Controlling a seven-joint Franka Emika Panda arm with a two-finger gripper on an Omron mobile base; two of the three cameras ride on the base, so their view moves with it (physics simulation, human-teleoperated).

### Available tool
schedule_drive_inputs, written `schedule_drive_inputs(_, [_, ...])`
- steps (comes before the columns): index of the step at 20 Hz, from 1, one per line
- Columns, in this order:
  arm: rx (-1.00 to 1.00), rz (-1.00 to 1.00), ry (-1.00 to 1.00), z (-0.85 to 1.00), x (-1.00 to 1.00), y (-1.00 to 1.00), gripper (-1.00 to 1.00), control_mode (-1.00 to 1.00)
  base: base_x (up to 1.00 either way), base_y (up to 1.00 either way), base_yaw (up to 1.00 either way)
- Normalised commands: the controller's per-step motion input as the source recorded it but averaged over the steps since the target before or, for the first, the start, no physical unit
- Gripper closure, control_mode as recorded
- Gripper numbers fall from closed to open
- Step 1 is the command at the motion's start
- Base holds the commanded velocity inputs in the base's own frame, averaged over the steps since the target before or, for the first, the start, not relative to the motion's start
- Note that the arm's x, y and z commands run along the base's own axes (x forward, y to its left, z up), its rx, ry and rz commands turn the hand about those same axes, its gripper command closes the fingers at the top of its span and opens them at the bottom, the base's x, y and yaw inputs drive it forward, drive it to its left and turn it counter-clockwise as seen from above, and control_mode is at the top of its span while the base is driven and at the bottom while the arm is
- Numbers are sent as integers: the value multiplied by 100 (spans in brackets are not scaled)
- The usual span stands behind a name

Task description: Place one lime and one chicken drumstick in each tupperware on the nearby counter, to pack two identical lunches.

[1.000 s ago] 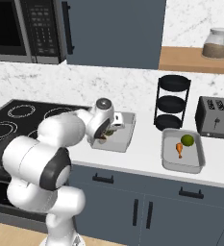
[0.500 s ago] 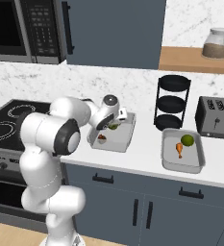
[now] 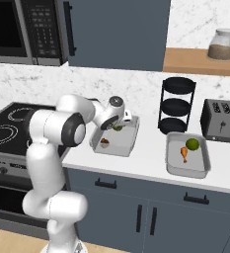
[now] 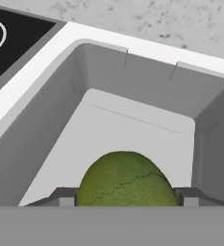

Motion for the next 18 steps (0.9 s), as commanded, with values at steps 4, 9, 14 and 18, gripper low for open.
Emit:
schedule_drive_inputs(4, [0,0,0,-21,54,0,100,-100,0,0,0])
schedule_drive_inputs(9, [-2,0,0,-24,52,0,-100,-100,0,0,0])
schedule_drive_inputs(14, [-1,0,0,-4,53,0,-100,-100,0,0,0])
schedule_drive_inputs(18, [0,0,0,0,19,-5,-100,-100,0,0,0])
